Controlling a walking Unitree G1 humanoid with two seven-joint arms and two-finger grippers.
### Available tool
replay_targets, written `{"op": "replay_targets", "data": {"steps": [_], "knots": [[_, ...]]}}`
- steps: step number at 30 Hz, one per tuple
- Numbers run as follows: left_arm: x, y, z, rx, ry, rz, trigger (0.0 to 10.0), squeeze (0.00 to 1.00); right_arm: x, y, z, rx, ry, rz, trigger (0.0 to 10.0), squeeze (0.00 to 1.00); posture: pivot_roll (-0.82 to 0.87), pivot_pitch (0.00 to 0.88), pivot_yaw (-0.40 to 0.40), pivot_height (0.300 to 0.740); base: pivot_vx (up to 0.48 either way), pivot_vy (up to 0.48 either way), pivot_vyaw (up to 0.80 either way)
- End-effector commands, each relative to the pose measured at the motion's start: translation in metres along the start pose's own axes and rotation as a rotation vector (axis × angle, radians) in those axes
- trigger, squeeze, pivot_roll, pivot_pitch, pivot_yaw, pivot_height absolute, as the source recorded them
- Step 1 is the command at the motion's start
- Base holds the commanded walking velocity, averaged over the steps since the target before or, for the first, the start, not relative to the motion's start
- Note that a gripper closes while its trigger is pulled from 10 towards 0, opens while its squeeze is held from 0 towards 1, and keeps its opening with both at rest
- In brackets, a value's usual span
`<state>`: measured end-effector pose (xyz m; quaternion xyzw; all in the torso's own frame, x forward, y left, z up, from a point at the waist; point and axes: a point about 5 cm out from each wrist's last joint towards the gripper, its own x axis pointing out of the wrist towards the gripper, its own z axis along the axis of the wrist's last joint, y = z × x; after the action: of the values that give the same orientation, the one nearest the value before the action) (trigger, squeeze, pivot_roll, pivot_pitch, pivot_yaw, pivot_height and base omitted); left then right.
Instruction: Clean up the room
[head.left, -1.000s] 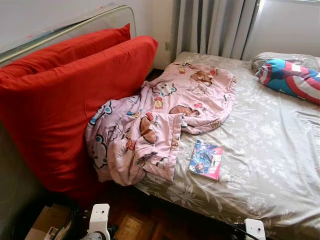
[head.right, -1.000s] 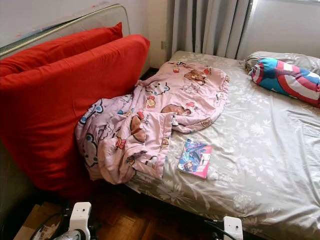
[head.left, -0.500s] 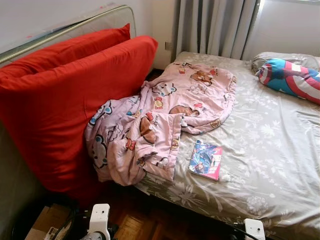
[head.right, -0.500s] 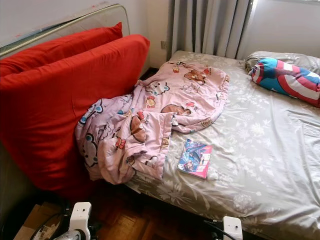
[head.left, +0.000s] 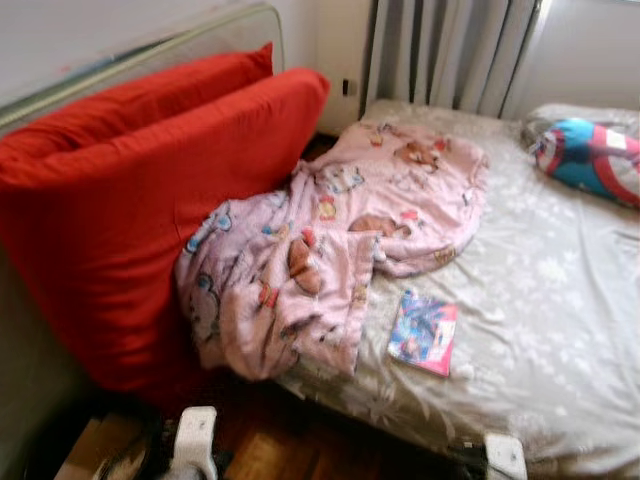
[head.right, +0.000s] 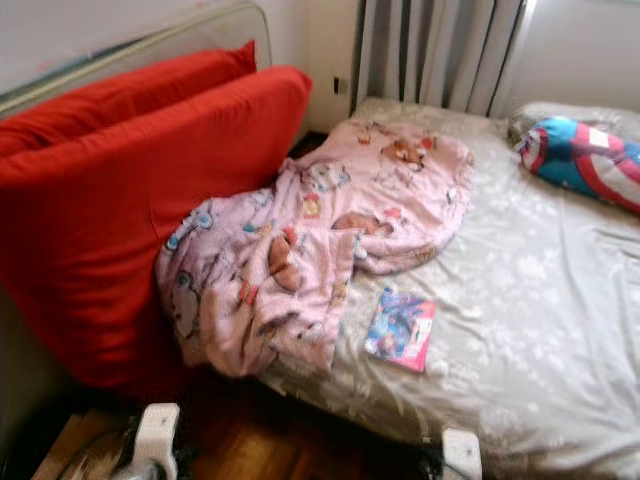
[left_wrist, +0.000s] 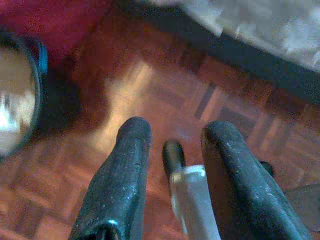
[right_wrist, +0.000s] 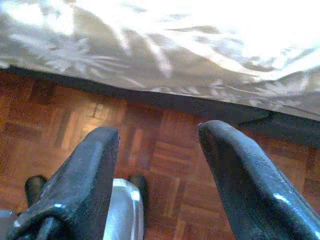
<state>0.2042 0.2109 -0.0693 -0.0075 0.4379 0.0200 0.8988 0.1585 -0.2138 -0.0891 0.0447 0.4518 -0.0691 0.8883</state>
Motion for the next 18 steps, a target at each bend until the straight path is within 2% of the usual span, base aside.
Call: {"op": "replay_targets", "data": {"steps": [1, 15, 18], "knots": [[0.0005, -0.0062, -0.0017, -0.012, -0.002, -0.015, 10.0, 0.0, -0.0021, -0.008, -0.0055, 0.0, 0.023, -0.022, 10.0, 0.0, -0.1, 0.0, -0.015, 0.74, 0.266, 0.0, 0.0], [0.0006, -0.0066, -0.0011, -0.017, -0.005, -0.013, 10.0, 0.0, -0.0019, -0.0082, -0.0033, -0.023, 0.011, -0.016, 10.0, 0.0, -0.1, 0.0, -0.017, 0.74, 0.269, 0.0, 0.0], [0.0007, -0.0068, -0.0011, -0.019, -0.005, -0.014, 10.0, 0.0, -0.0019, -0.008, -0.0031, -0.021, 0.011, -0.008, 10.0, 0.0, -0.1, 0.0, -0.018, 0.74, 0.274, 0.0, 0.52]]}}
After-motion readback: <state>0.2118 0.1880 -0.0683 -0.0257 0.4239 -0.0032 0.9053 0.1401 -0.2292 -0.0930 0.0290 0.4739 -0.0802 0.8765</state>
